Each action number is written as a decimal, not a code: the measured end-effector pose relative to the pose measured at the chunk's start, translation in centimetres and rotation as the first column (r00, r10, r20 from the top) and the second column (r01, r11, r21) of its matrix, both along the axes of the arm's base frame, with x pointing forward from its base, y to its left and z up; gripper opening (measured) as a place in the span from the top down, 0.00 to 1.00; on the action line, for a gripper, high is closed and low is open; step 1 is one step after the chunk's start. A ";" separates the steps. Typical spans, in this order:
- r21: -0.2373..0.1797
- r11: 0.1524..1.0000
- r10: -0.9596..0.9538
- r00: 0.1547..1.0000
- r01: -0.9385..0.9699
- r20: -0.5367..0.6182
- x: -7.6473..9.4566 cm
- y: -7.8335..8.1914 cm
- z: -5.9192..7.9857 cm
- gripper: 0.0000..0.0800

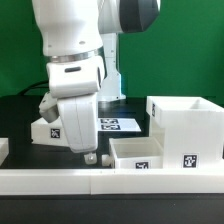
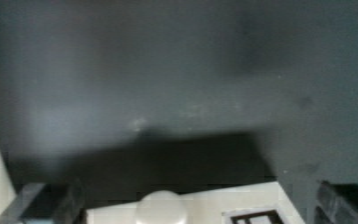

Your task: Assemble drawer

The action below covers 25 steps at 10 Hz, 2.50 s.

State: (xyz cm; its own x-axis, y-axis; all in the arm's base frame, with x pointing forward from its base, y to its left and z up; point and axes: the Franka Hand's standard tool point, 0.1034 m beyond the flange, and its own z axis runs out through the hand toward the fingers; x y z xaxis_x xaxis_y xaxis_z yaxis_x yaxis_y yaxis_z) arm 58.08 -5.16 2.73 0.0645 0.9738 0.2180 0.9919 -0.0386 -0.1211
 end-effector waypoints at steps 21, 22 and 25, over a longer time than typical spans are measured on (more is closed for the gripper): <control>-0.062 0.995 0.078 0.991 -0.071 0.105 0.5 4.2 -1.5 0.19; -0.062 0.996 0.077 0.991 -0.071 0.105 0.5 4.2 -1.5 0.19; -0.060 0.997 0.063 0.993 -0.058 0.097 0.4 5.9 -1.5 0.19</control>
Offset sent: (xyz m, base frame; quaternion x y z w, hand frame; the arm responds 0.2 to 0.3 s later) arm 0.0000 0.0000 0.0000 -0.0650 0.0000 0.0000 0.9979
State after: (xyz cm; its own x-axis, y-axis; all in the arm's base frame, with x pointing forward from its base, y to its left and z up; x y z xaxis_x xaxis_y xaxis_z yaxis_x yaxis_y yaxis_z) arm 58.49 0.72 1.26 -0.0139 0.9863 0.1646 0.9996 0.0178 -0.0223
